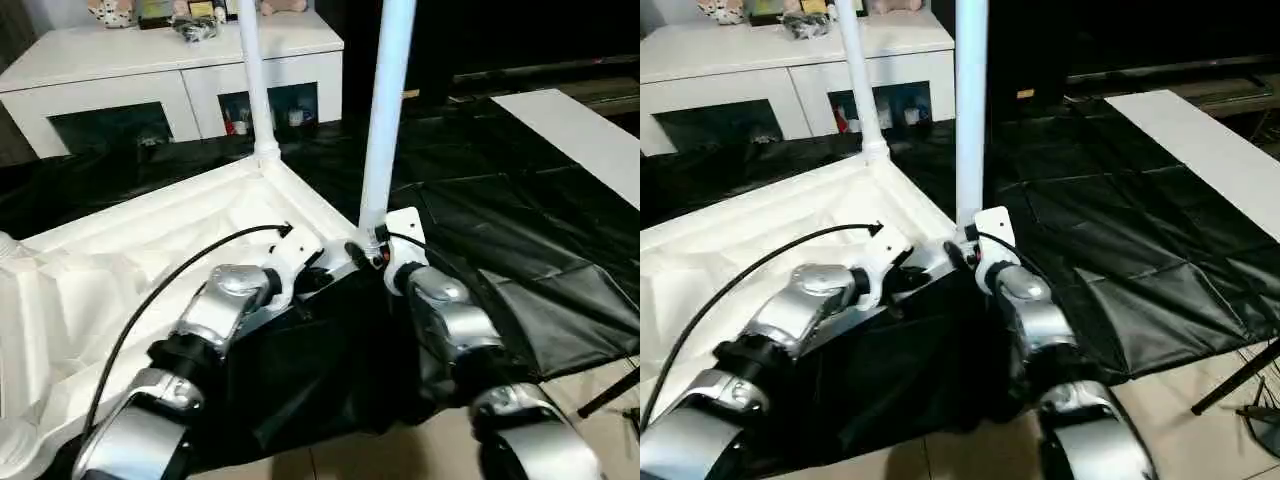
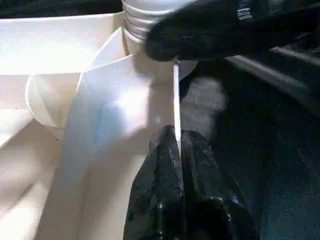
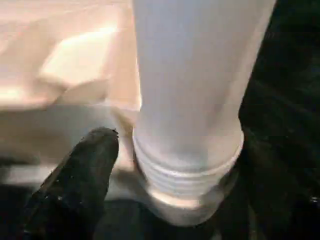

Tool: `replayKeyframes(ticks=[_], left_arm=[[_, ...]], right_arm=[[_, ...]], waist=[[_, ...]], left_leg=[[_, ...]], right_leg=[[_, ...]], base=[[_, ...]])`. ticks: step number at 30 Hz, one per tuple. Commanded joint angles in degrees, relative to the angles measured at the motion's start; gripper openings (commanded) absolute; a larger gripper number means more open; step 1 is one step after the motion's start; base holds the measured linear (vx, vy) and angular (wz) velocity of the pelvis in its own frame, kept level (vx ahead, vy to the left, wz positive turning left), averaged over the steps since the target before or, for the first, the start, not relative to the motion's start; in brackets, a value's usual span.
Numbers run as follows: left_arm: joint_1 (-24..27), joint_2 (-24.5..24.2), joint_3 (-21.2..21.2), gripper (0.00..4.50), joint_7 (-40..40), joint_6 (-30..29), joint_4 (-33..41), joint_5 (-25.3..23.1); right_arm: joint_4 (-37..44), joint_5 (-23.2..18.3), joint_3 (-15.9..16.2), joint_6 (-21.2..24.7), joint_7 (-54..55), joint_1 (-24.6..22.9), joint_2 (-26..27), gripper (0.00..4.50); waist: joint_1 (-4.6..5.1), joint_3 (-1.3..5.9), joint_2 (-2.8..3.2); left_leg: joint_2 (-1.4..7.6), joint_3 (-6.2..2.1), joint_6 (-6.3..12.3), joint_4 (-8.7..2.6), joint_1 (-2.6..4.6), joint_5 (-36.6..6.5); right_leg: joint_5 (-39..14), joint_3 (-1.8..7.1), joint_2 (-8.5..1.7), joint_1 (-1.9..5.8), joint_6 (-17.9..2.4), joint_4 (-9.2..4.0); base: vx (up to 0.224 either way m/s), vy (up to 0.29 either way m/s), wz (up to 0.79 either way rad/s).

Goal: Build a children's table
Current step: Rotate leg to tighten

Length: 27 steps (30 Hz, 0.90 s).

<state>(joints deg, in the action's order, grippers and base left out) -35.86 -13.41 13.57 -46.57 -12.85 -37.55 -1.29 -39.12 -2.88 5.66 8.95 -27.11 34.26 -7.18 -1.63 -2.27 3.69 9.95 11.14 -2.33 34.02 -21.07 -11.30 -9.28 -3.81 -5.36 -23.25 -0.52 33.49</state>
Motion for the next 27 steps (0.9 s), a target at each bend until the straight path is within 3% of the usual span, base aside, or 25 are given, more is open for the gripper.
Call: replayKeyframes(ticks=[1,2,5,8,10,13,15,20,23,27], left_arm=[[2.27,-1.83,3.09,0.0,-7.34,0.07,2.19,0.44],[3.54,-4.49,4.78,0.0,-12.27,2.05,4.61,0.43],[4.73,-6.71,5.74,0.0,-16.9,0.97,7.4,1.71],[6.36,-10.81,7.86,0.0,-24.06,-0.39,11.92,2.77],[7.13,-12.55,8.27,0.0,-26.33,-1.77,14.37,3.22],[7.94,-14.0,8.28,0.0,-27.86,-2.8,16.84,3.65],[8.17,-14.37,8.32,0.0,-28.12,-2.98,17.46,3.7],[8.55,-15.21,8.16,0.0,-27.23,-3.73,18.49,3.55],[8.48,-15.01,7.96,0.0,-26.78,-4.01,18.53,3.43],[8.68,-15.1,8.03,0.0,-26.69,-4.39,19.03,3.47]], right_arm=[[5.81,-1.96,5.0,0.32,-11.62,-1.17,-2.12,3.75],[8.96,-1.92,6.29,-1.03,-17.5,-2.95,-6.52,3.75],[11.74,-2.6,6.66,-0.89,-23.05,-4.52,-9.99,3.75],[14.83,-3.29,7.03,-0.9,-29.22,-6.26,-13.96,3.75],[16.19,-4.58,6.95,-0.02,-31.54,-6.67,-15.07,3.75],[17.81,-5.68,7.84,0.64,-34.11,-6.97,-15.9,3.75],[18.16,-5.61,8.1,0.6,-34.86,-7.08,-15.97,3.75],[17.79,-4.49,9.49,0.33,-37.28,-7.19,-16.15,3.6],[16.76,-4.69,9.11,0.51,-36.76,-6.74,-15.73,3.38],[15.87,-4.73,8.8,0.75,-35.96,-6.67,-15.18,2.99]], waist=[[-0.76,3.58,-1.08],[-0.9,3.75,-0.81],[-1.52,4.02,-0.85],[-2.32,3.97,-0.81],[-2.59,3.45,-0.56],[-2.75,3.03,-0.66],[-2.63,3.01,-0.7],[-2.51,3.15,-1.2],[-2.56,3.28,-1.19],[-2.52,3.16,-1.2]], left_leg=[[2.86,-1.42,5.05,-4.15,0.06,-10.35],[2.83,-1.24,5.94,-3.83,0.05,-8.59],[3.05,-0.98,8.0,-3.3,0.06,-4.43],[3.3,-0.9,8.75,-3.21,0.16,-4.71],[3.37,-0.76,7.38,-3.5,0.4,-8.22],[3.5,-1.07,2.94,-4.33,0.71,-14.12],[3.45,-1.11,1.73,-4.44,0.88,-15.39],[3.27,-1.1,2.13,-4.27,0.55,-13.21],[3.17,-1.03,2.85,-4.02,0.45,-11.07],[3.16,-1.03,2.92,-4.05,0.49,-11.7]], right_leg=[[-11.22,2.18,-3.36,3.04,-12.24,-3.38],[-8.77,2.16,-3.34,3.02,-13.28,-2.94],[-1.44,2.06,-3.05,2.98,-15.84,-1.95],[-2.27,2.12,-3.15,2.72,-16.46,-1.84],[-7.35,2.24,-3.1,2.27,-16.01,-2.46],[-16.66,2.4,-3.09,2.22,-13.2,-3.23],[-17.57,2.56,-3.09,2.04,-12.57,-3.35],[-15.44,2.63,-3.2,2.28,-12.53,-3.12],[-12.96,2.59,-3.15,2.36,-13.18,-2.87],[-14.35,2.56,-3.14,2.3,-13.15,-3.03]], base=[[0.0,0.0,0.0],[0.051,-0.018,0.0],[0.039,-0.01,0.01],[0.0,0.0,0.0],[0.0,0.0,0.0],[0.0,0.0,0.0],[0.0,0.0,0.0],[0.0,0.0,0.0],[0.0,0.0,0.0],[0.0,0.0,0.0]])
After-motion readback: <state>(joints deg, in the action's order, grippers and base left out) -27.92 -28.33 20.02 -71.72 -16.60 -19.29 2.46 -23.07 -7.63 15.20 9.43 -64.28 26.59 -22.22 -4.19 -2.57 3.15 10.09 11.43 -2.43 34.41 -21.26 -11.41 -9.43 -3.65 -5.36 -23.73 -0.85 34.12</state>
